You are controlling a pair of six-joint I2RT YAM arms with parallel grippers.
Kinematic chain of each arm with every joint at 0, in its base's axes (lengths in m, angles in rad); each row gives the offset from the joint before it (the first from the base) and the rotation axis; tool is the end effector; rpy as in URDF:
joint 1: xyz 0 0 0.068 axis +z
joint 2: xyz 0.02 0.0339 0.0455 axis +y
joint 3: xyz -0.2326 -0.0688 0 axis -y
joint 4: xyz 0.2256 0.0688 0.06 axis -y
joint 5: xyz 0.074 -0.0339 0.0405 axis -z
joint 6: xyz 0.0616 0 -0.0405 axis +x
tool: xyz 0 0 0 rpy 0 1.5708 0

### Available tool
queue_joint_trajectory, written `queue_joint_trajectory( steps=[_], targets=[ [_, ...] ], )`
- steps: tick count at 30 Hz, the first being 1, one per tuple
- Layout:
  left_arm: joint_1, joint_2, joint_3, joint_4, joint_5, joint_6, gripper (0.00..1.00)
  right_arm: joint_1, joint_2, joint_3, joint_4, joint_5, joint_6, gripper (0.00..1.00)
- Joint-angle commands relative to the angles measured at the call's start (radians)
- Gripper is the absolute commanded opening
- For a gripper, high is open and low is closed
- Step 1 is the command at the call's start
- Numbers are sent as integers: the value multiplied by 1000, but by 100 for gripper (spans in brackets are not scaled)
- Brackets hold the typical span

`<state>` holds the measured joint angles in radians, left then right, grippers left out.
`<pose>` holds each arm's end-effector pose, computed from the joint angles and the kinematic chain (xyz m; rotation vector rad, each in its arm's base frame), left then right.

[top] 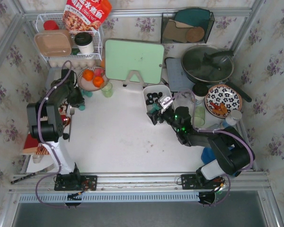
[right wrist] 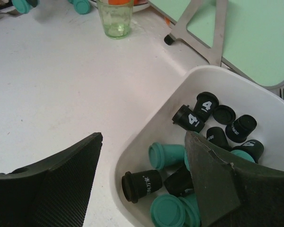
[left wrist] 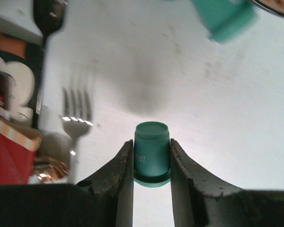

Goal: Mix the coffee capsules in the storage basket

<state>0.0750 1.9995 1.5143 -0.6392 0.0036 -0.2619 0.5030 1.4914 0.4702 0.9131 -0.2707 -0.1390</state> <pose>0.4017 0.0300 0.1506 -0.4510 2.6588 -0.0620 0.2576 0.1606 0.1699 -0.7279 1.5359 0.5000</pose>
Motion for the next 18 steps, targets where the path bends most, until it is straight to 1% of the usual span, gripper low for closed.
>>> queue_joint_trajectory(
  steps=[1, 5, 7, 10, 13, 14, 16, 18],
  targets=[
    [-52, -158, -137, 157, 132, -37, 21, 6, -7, -51, 188, -72, -57, 78],
    [-173, -295, -270, 270, 201, -10, 21, 26, -3, -122, 368, -161, -140, 77],
    [-250, -361, -344, 339, 233, 1, 21, 79, 7, -151, 454, -194, -183, 77],
    [-361, -442, -437, 465, 305, -7, 20, 107, 23, -177, 542, -238, -215, 77],
    [-460, -514, -527, 648, 374, -24, 20, 130, 39, -201, 632, -251, -233, 77],
    [-503, -533, -549, 687, 391, -25, 20, 136, 46, -208, 667, -251, -234, 77],
    [-558, -567, -581, 772, 399, -35, 21, 142, 57, -219, 723, -243, -234, 77],
    [-605, -578, -594, 821, 411, -47, 20, 147, 74, -227, 767, -234, -238, 77]
  ],
)
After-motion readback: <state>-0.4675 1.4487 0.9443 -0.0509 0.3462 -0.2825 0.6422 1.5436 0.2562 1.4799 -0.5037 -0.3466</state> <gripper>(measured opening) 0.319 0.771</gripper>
